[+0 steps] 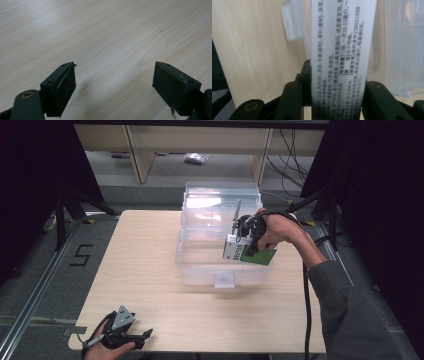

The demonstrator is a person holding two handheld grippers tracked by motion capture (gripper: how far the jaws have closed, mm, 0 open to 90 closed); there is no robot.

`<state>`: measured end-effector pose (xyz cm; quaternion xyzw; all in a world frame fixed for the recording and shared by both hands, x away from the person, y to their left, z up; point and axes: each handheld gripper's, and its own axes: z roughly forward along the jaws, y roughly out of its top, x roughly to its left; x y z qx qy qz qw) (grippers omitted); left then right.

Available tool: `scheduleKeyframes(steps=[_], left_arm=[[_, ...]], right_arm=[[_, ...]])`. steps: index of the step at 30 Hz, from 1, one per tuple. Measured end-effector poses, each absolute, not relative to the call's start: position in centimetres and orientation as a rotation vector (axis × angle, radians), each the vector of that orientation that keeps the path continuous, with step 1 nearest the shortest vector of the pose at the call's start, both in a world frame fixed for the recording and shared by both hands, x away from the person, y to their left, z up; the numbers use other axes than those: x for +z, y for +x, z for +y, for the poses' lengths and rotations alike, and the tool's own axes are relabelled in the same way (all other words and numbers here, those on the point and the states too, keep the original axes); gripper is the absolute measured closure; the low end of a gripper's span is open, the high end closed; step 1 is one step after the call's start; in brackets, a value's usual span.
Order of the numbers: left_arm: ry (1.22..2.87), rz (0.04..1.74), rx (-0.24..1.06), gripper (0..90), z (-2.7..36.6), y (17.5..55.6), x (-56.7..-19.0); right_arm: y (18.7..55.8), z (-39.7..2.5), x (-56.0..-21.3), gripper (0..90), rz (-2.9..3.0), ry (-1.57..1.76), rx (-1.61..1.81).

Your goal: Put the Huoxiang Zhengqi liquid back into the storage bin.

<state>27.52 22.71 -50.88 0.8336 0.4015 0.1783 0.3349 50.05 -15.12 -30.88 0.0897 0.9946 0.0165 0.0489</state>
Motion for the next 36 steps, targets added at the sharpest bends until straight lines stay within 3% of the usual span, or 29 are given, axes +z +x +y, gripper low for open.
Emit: scheduleKeyframes(steps=[36], left_arm=[[2.180,1.059,0.459,18.0,22.8,27.6,-50.9]], right_arm=[[53.1,-15.7,-37.8,65.0,3.079,0.185,-0.040]])
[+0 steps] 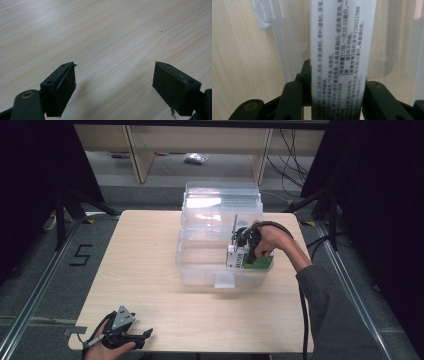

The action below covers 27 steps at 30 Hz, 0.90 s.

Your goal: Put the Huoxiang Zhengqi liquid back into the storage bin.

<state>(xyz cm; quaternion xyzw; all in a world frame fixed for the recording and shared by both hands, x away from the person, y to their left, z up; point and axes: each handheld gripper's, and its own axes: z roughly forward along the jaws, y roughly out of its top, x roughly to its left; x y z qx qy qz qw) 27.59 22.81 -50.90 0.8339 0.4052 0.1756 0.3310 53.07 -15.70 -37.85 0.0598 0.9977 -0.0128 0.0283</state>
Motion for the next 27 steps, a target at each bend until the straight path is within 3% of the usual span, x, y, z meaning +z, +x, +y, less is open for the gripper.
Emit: scheduleKeyframes(steps=[27], left_arm=[[2.153,1.075,0.463,18.0,22.6,27.6,-51.0]], right_arm=[[53.1,-15.7,-39.8,64.6,3.094,0.230,-0.080]])
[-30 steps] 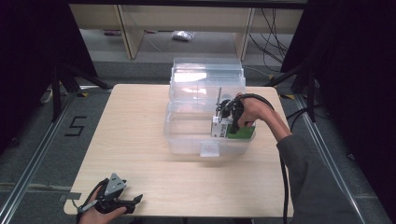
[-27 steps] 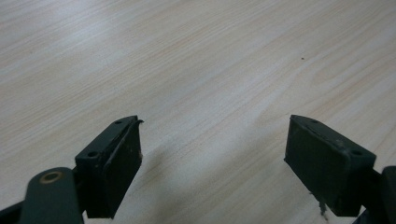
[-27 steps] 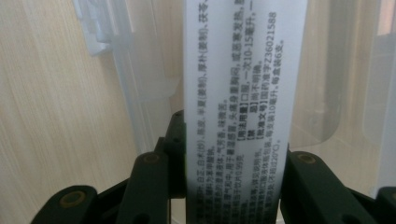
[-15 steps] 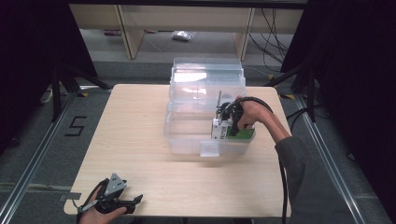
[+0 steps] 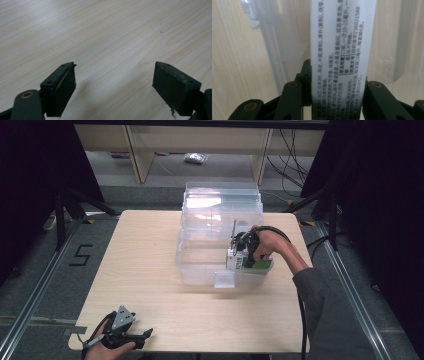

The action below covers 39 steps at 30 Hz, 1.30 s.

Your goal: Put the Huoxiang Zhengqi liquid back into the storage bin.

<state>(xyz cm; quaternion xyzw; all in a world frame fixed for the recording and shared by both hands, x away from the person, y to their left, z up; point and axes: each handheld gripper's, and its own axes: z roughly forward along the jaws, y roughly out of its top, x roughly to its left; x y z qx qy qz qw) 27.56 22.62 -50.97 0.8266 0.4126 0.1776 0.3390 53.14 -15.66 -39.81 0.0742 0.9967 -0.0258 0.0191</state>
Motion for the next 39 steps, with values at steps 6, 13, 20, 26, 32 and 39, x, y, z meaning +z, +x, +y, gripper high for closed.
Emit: scheduleKeyframes(steps=[6,13,20,26,32,39], left_arm=[[2.163,1.065,0.454,18.0,22.7,27.6,-50.9],[2.156,1.069,0.461,18.0,22.6,27.5,-51.0],[2.172,1.059,0.460,18.0,22.7,27.5,-50.9],[2.169,1.052,0.463,18.0,22.7,27.5,-50.9],[2.170,1.051,0.462,18.0,22.7,27.5,-50.9],[2.174,1.050,0.462,18.0,22.7,27.6,-50.9]], right_arm=[[53.0,-15.8,-40.3,64.5,3.097,0.233,-0.071],[52.9,-15.6,-40.6,64.3,3.122,0.246,-0.073],[53.0,-15.5,-40.9,63.9,3.125,0.224,-0.072],[53.3,-15.7,-41.2,62.5,3.130,0.194,-0.083],[52.9,-15.7,-40.5,60.9,3.142,0.192,-0.050],[52.6,-16.4,-38.5,53.9,3.117,0.200,0.077]])
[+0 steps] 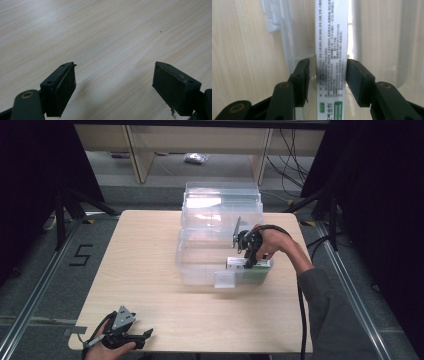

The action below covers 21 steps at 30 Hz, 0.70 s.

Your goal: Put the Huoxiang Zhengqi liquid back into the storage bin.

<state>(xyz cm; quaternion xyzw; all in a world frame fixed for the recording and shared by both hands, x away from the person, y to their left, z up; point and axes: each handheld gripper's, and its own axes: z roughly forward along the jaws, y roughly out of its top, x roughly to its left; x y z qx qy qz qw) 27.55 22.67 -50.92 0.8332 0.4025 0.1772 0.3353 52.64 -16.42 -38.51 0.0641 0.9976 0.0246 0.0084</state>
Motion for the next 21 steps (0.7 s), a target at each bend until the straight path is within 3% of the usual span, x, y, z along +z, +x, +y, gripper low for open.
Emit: scheduleKeyframes(steps=[21], left_arm=[[2.147,1.080,0.488,18.0,22.6,27.5,-50.9]], right_arm=[[51.7,-18.5,-34.2,48.0,2.999,0.379,0.292]])
